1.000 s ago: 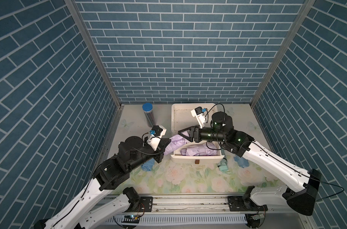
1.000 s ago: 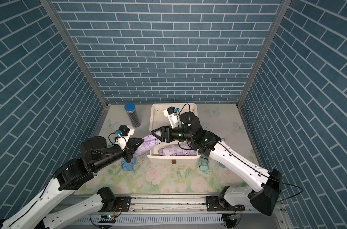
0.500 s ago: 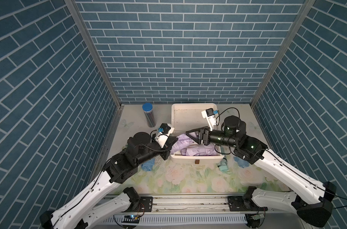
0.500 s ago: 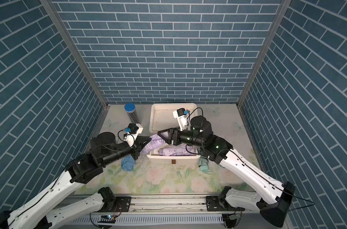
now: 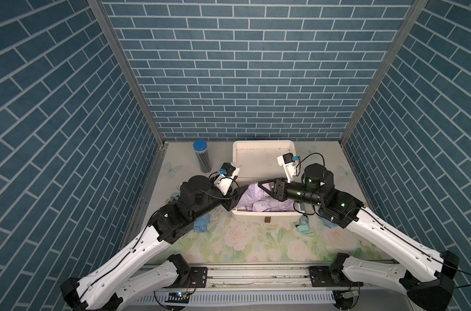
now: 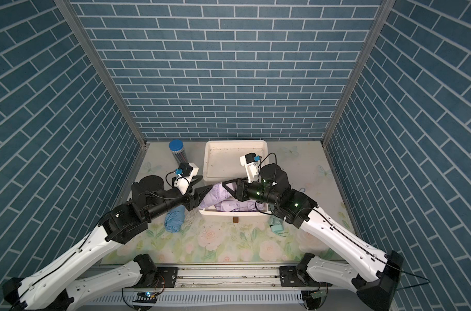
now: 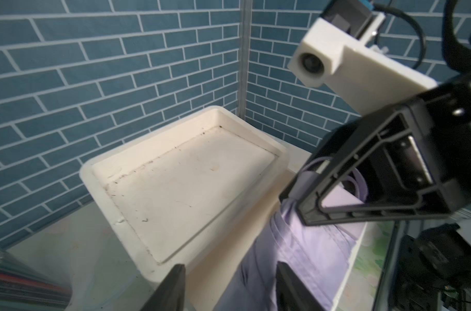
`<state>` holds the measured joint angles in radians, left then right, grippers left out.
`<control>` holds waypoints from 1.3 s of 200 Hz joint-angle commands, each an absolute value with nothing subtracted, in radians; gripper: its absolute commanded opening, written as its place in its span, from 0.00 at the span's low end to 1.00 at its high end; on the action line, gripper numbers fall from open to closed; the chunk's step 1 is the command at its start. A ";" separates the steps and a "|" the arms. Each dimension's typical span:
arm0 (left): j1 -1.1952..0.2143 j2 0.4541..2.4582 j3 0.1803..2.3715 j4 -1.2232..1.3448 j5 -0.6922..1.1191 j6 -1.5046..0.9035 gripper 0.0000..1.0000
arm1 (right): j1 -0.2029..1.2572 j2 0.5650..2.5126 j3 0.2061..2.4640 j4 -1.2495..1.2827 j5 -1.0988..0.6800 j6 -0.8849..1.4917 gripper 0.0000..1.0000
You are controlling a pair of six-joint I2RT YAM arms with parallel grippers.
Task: Place the umbrella in the drawer by color
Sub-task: Pick up the umbrella from the center of the board, then place the umbrella in the drawer.
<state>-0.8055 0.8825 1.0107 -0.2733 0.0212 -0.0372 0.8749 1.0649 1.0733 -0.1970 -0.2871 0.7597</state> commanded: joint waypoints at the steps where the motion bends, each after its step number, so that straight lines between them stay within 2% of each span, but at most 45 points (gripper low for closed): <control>1: -0.807 0.867 1.039 -0.184 -0.139 -0.088 0.65 | 0.877 0.973 1.030 -0.068 -0.198 0.742 0.00; 48: -0.807 0.955 1.058 -0.200 -0.341 -0.211 0.70 | 0.876 0.789 0.848 0.078 0.023 0.816 0.00; 88: -0.806 0.995 1.028 -0.163 -0.358 -0.244 0.73 | 0.878 0.693 0.661 0.219 0.112 0.861 0.00; 164: -0.807 1.008 0.984 -0.141 -0.348 -0.267 0.73 | 0.881 0.763 0.602 0.215 0.058 0.866 0.00; 171: -0.807 1.006 0.980 -0.141 -0.353 -0.268 0.74 | 0.882 0.770 0.611 0.186 0.062 0.860 0.09; 194: -0.806 1.003 0.978 -0.143 -0.361 -0.268 0.75 | 0.880 0.805 0.674 0.017 0.112 0.827 0.58; 207: -0.806 1.008 0.990 -0.154 -0.363 -0.278 0.75 | 0.881 0.847 0.759 -0.133 0.175 0.801 0.73; 242: -0.805 1.007 1.030 -0.172 -0.359 -0.316 0.75 | 0.881 0.921 0.932 -0.395 0.277 0.726 0.85; 260: -0.805 1.008 1.034 -0.166 -0.400 -0.318 0.77 | 0.887 0.956 0.999 -0.502 0.303 0.682 0.83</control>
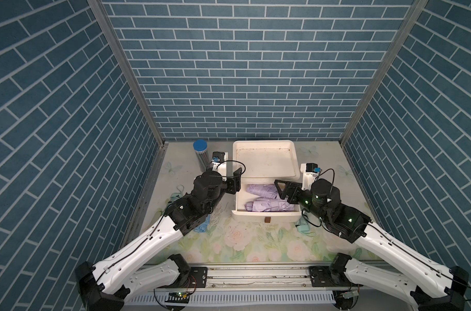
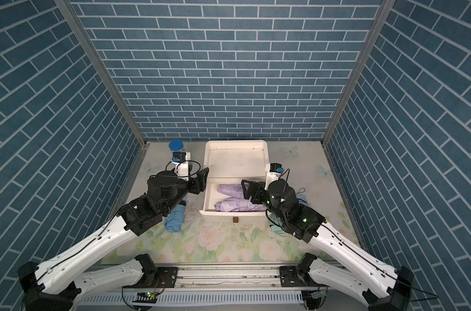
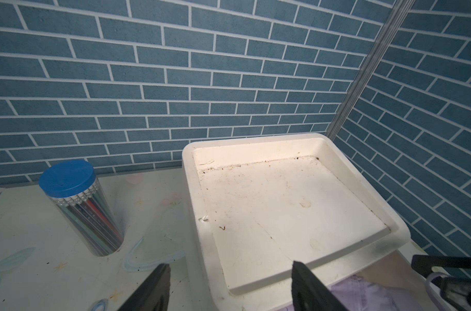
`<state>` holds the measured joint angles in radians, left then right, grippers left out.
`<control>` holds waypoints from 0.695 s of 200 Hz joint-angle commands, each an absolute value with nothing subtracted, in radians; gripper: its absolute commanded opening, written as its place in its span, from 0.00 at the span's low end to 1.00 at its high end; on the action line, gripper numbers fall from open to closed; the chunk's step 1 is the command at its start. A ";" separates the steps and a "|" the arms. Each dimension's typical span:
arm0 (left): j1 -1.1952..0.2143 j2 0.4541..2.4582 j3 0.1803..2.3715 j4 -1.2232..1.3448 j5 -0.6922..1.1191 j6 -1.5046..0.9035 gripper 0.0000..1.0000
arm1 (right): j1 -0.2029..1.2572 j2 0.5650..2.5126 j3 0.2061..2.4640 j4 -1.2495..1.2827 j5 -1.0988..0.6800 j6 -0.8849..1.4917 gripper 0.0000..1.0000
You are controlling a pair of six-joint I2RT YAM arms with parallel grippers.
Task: Place the umbrella in the drawer by color
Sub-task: Place the umbrella in the drawer, then adjust the umbrella in the drawer.
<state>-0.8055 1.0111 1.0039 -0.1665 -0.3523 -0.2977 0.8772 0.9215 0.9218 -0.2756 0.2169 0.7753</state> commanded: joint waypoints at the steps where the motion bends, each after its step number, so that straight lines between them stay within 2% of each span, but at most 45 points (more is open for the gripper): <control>1: -0.805 1.008 1.035 -0.166 -0.403 -0.318 0.77 | 0.888 0.957 1.000 -0.507 0.304 0.679 0.83; 43: -0.796 1.102 1.085 -0.255 -0.486 -0.340 0.81 | 1.055 0.885 0.975 -0.526 0.370 0.580 0.59; 67: -0.794 1.145 1.098 -0.264 -0.456 -0.350 0.79 | 1.095 0.870 0.952 -0.543 0.432 0.621 0.36; 87: -0.793 1.150 1.092 -0.245 -0.445 -0.356 0.79 | 1.095 0.898 0.939 -0.530 0.469 0.640 0.32; 98: -0.792 1.152 1.095 -0.245 -0.448 -0.356 0.79 | 1.095 0.931 0.946 -0.526 0.490 0.654 0.25; 111: -0.790 1.155 1.096 -0.251 -0.449 -0.356 0.79 | 1.094 0.980 0.966 -0.534 0.513 0.661 0.22; 129: -0.786 1.158 1.094 -0.260 -0.451 -0.354 0.79 | 1.090 1.041 0.996 -0.566 0.544 0.680 0.10; 139: -0.782 1.162 1.092 -0.266 -0.453 -0.352 0.79 | 1.083 1.059 1.002 -0.572 0.543 0.686 0.09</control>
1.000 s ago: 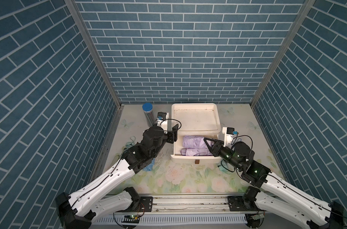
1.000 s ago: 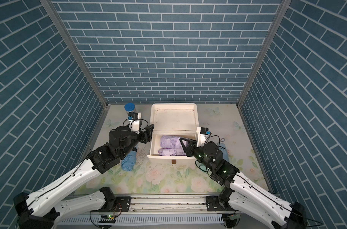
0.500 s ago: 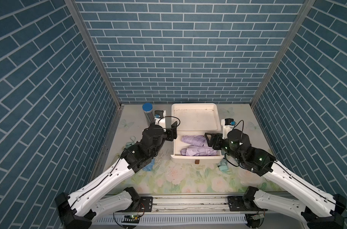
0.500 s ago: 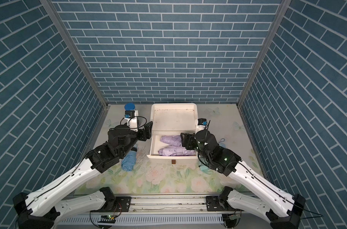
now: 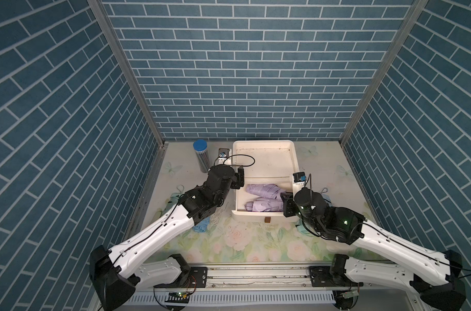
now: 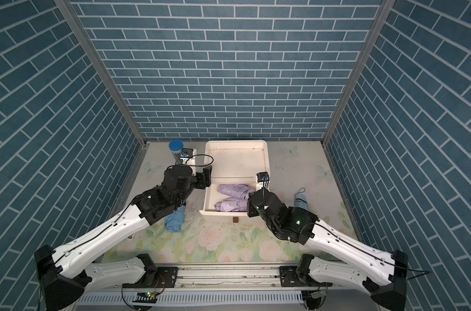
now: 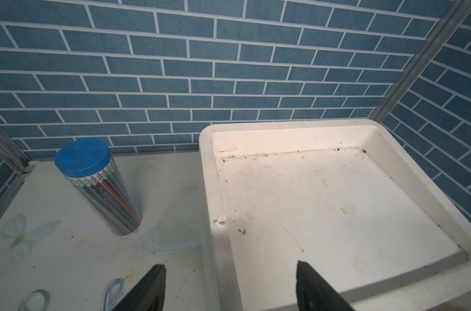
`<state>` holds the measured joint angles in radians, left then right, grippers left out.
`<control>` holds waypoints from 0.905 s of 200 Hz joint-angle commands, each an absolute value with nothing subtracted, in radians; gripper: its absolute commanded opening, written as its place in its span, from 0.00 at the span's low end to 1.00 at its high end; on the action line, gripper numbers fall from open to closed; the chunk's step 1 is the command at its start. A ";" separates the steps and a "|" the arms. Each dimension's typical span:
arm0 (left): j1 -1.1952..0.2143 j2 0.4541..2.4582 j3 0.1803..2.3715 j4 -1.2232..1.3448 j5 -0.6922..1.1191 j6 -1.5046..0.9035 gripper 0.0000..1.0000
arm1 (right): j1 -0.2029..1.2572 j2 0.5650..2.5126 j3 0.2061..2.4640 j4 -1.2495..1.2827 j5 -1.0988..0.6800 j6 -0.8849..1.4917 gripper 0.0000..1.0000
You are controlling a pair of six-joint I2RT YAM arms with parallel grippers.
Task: Place the umbrella in the drawer by color
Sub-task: Adjust the umbrella in the drawer.
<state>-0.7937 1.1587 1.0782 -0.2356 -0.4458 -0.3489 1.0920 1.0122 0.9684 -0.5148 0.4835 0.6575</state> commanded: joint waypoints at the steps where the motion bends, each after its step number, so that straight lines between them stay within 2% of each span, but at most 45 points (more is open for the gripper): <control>1: -0.782 1.162 1.091 -0.266 -0.454 -0.352 0.79 | 1.082 1.059 1.002 -0.572 0.542 0.687 0.09; 25: -0.782 1.176 1.088 -0.282 -0.474 -0.347 0.78 | 1.067 1.074 0.999 -0.558 0.515 0.687 0.10; 46: -0.781 1.178 1.077 -0.278 -0.464 -0.350 0.78 | 1.053 1.087 1.006 -0.547 0.481 0.668 0.15; 55: -0.782 1.176 1.074 -0.273 -0.453 -0.352 0.78 | 1.052 1.092 1.031 -0.578 0.489 0.658 0.25; 77: -0.781 1.175 1.083 -0.277 -0.442 -0.351 0.79 | 1.053 1.071 1.122 -0.693 0.541 0.629 0.54; 94: -0.779 1.175 1.094 -0.280 -0.449 -0.343 0.80 | 1.054 1.049 1.193 -0.749 0.524 0.584 0.63; 141: -0.750 1.186 1.103 -0.271 -0.469 -0.353 0.81 | 1.061 1.058 1.359 -0.940 0.590 0.563 0.64; 148: -0.748 1.192 1.103 -0.268 -0.468 -0.354 0.81 | 1.065 1.049 1.355 -0.938 0.578 0.561 0.60; 163: -0.744 1.201 1.103 -0.256 -0.462 -0.354 0.81 | 1.080 1.018 1.302 -0.880 0.512 0.540 0.43; 181: -0.743 1.217 1.098 -0.235 -0.452 -0.349 0.81 | 1.141 0.962 1.179 -0.744 0.413 0.522 0.33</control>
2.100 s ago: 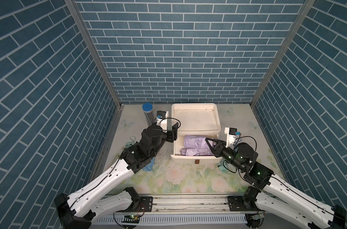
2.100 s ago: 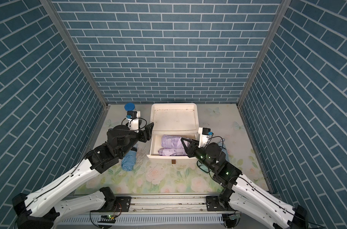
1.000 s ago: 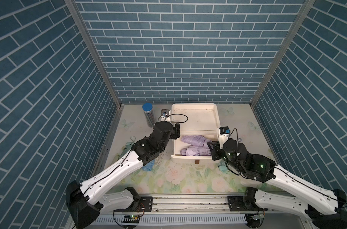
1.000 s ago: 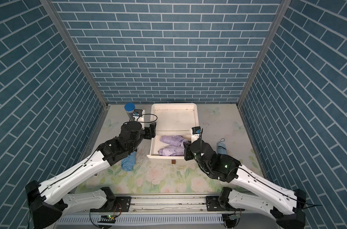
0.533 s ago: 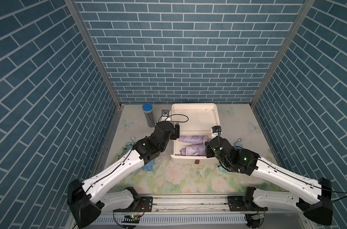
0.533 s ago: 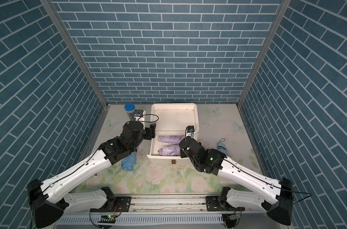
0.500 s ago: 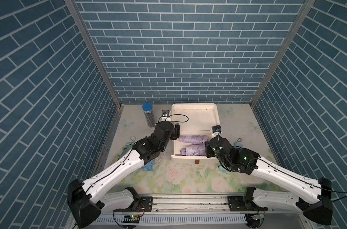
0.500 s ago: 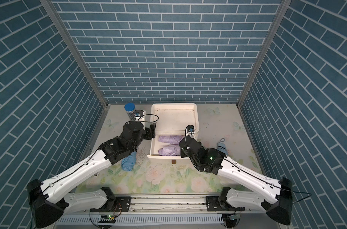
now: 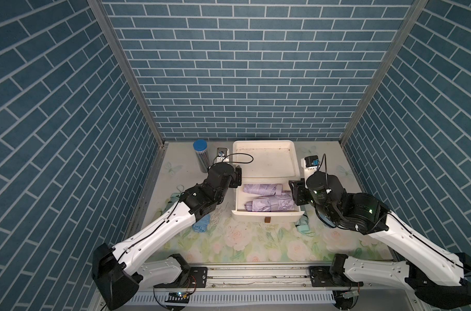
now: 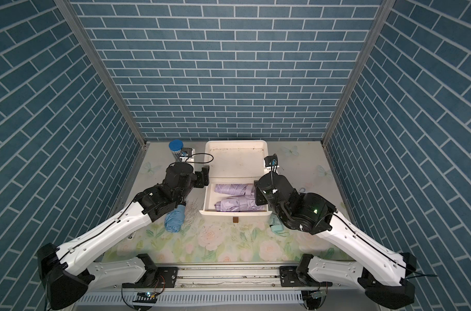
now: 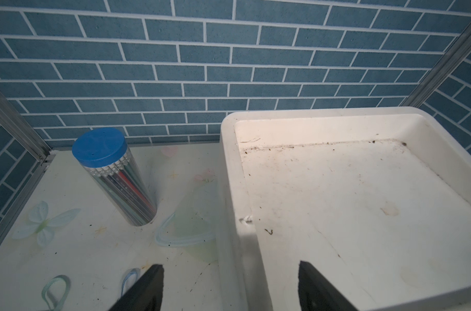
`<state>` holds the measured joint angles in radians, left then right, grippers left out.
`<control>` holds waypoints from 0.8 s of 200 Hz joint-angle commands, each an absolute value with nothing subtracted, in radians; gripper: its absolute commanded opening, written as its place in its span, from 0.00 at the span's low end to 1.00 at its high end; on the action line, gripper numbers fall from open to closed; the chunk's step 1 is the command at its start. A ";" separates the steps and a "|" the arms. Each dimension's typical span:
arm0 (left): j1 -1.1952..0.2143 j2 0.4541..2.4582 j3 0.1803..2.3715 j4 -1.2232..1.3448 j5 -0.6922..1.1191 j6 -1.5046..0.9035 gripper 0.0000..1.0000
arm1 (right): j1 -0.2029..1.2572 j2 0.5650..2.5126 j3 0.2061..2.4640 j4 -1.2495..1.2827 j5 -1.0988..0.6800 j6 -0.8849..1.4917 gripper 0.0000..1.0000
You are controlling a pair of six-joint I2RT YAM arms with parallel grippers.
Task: Place the umbrella in the drawer by color
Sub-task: Close the drawer in the storage box.
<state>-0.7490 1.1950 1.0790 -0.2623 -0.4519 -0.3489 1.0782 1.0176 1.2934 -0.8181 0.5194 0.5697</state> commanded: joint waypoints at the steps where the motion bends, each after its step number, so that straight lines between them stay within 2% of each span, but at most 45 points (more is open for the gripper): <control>1: -0.744 1.219 1.097 -0.234 -0.451 -0.348 0.81 | 1.146 0.958 1.171 -0.735 0.408 0.520 0.33; 13: -0.741 1.230 1.091 -0.214 -0.443 -0.345 0.80 | 1.227 0.913 1.066 -0.618 0.377 0.499 0.29; 34: -0.739 1.249 1.082 -0.189 -0.440 -0.344 0.77 | 1.379 0.829 0.889 -0.453 0.409 0.505 0.30; 66: -0.738 1.267 1.066 -0.173 -0.459 -0.345 0.69 | 1.468 0.820 0.776 -0.363 0.466 0.558 0.34; 95: -0.733 1.265 1.038 -0.161 -0.455 -0.348 0.64 | 1.488 0.884 0.771 -0.347 0.503 0.563 0.39; 112: -0.733 1.267 1.029 -0.158 -0.445 -0.349 0.55 | 1.489 0.938 0.785 -0.382 0.605 0.614 0.41; 127: -0.733 1.264 1.025 -0.160 -0.445 -0.350 0.52 | 1.488 0.972 0.787 -0.413 0.695 0.666 0.44; 160: -0.730 1.266 1.029 -0.179 -0.447 -0.348 0.39 | 1.488 1.020 0.807 -0.413 0.775 0.699 0.46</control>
<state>-0.7383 1.2663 1.0405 -0.1574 -0.4362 -0.3531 1.4990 0.9974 0.7696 -0.4030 0.6106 0.6334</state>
